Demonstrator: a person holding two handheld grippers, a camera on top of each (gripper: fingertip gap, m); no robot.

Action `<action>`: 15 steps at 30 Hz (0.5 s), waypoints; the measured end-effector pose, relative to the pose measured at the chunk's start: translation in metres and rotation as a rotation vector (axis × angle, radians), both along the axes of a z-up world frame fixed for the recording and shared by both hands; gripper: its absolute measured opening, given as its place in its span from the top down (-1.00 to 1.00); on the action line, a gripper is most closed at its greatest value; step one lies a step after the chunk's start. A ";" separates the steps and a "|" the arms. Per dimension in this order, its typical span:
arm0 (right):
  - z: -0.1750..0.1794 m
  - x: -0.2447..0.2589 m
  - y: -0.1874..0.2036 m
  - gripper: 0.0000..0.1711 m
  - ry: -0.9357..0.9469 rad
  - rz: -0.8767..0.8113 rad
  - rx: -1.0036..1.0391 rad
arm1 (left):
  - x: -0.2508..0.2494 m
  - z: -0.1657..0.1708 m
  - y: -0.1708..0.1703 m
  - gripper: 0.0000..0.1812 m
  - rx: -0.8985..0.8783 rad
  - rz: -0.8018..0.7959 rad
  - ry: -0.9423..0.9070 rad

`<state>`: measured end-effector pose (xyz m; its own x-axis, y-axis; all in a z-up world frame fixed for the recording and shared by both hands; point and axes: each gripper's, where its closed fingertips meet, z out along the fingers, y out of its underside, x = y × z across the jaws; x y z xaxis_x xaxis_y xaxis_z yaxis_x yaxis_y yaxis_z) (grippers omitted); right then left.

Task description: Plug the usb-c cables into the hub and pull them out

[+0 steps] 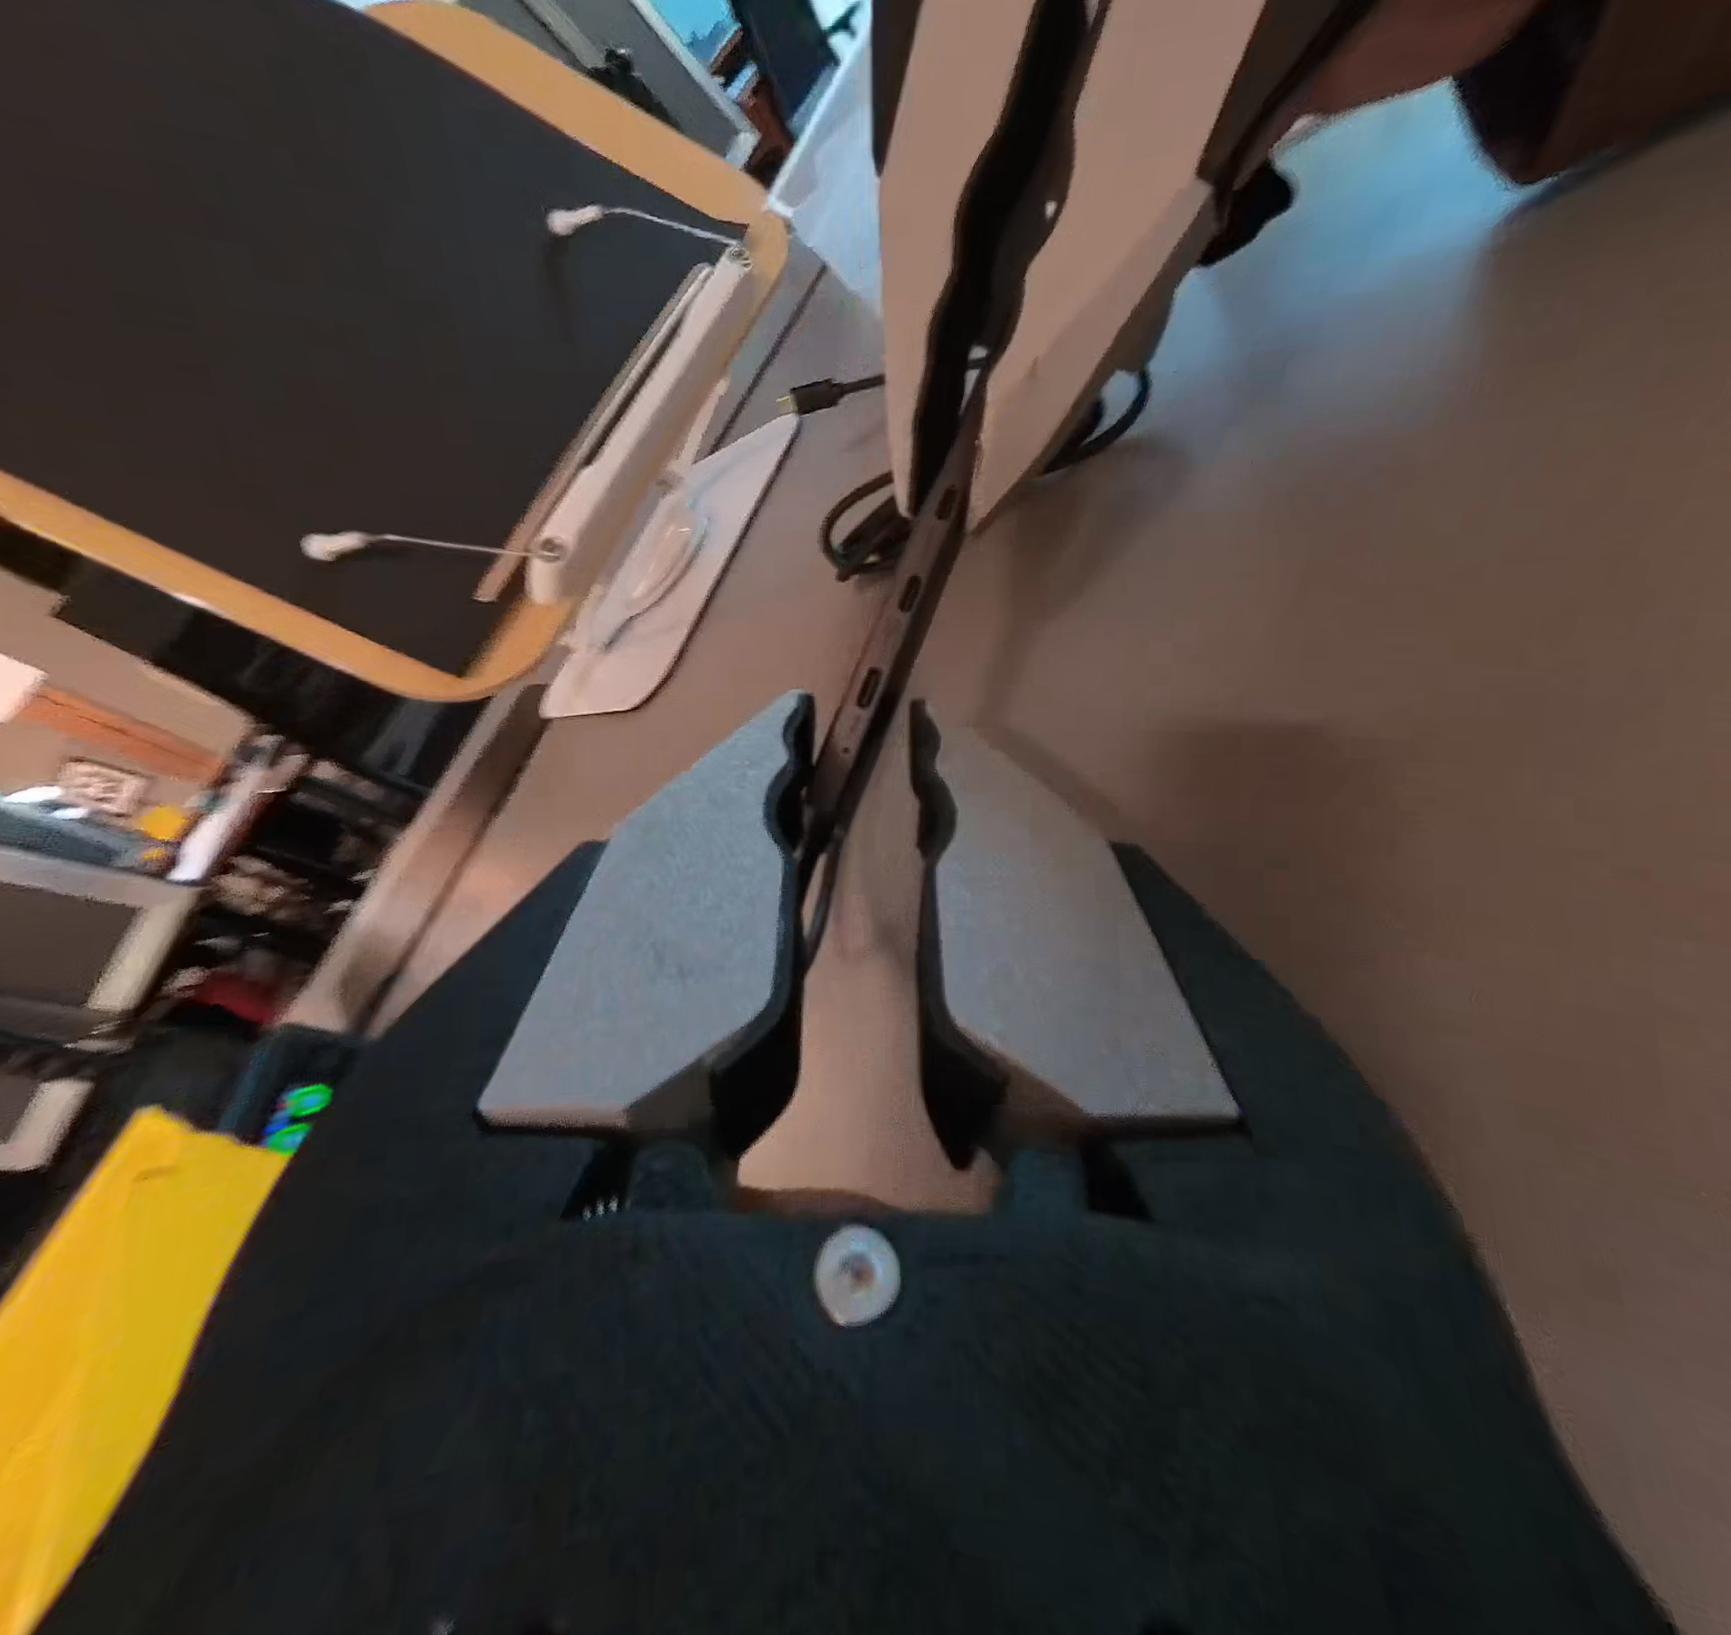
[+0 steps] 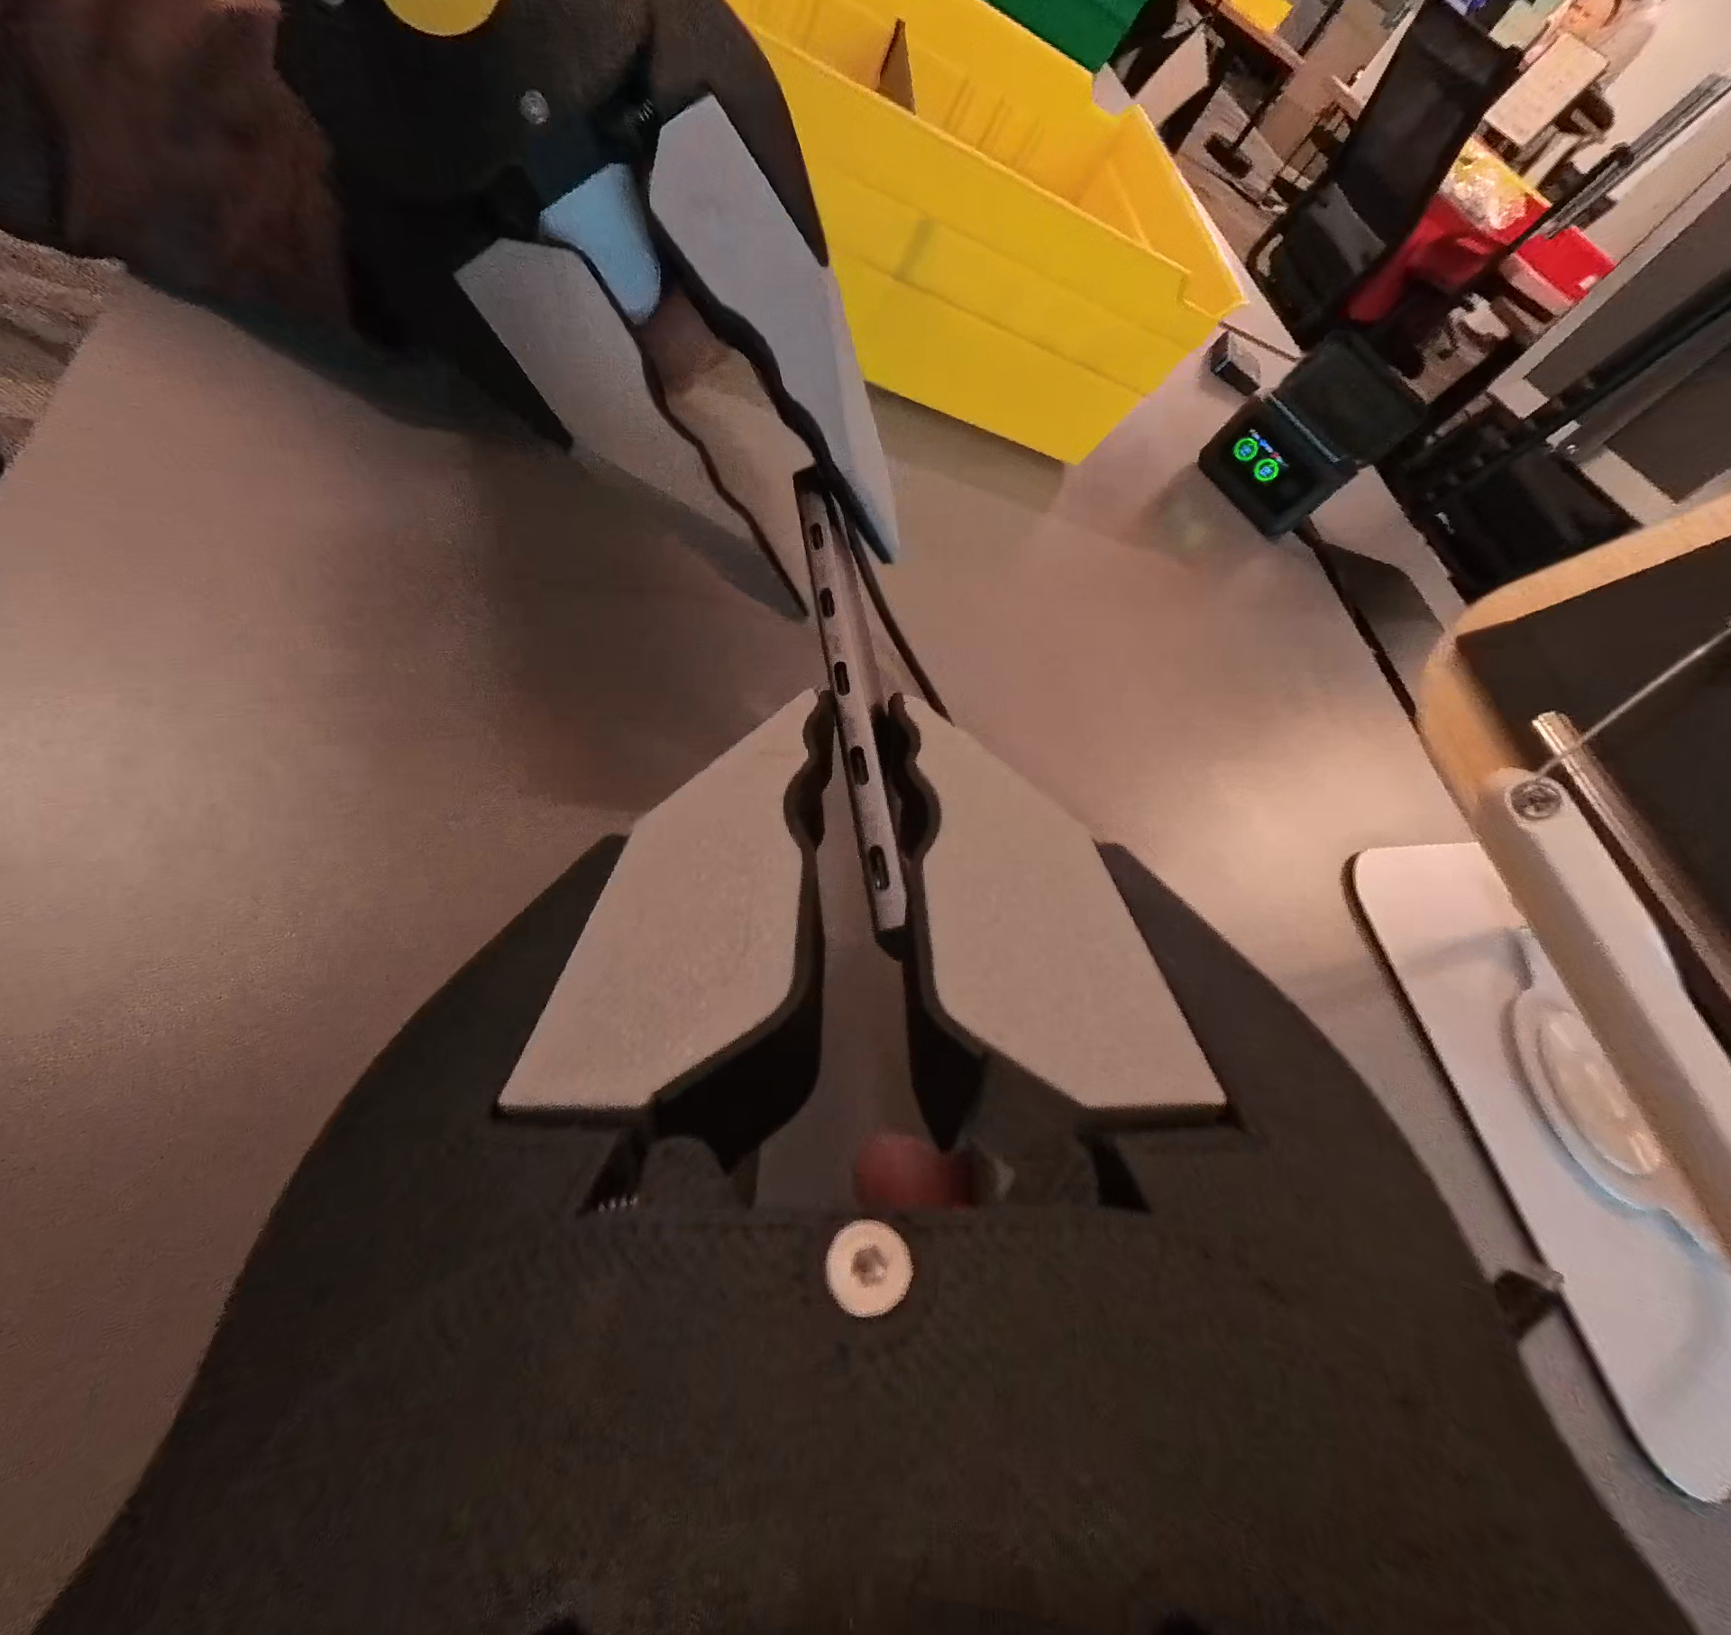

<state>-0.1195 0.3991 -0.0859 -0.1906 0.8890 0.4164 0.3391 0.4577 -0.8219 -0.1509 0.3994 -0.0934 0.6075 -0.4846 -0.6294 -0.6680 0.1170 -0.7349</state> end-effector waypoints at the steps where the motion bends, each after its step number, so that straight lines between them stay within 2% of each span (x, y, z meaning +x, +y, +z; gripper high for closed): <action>1: 0.000 0.001 -0.001 0.91 0.002 0.015 -0.019 | 0.002 -0.002 -0.003 0.78 -0.036 -0.031 -0.031; 6: 0.001 0.003 -0.009 0.91 0.021 0.077 -0.048 | 0.005 -0.004 -0.008 0.88 -0.086 -0.085 -0.073; 11: 0.000 0.005 -0.013 0.89 0.033 0.134 -0.030 | 0.009 -0.002 -0.017 0.91 -0.055 -0.120 -0.003; 15: -0.004 0.007 -0.006 0.85 0.002 0.081 0.060 | 0.014 -0.003 -0.018 0.92 -0.037 -0.121 0.030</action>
<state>-0.1123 0.3927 -0.0895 -0.2600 0.8441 0.4689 0.2977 0.5320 -0.7927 -0.1366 0.3810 -0.0969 0.5242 -0.5763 -0.6270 -0.6727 0.1713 -0.7198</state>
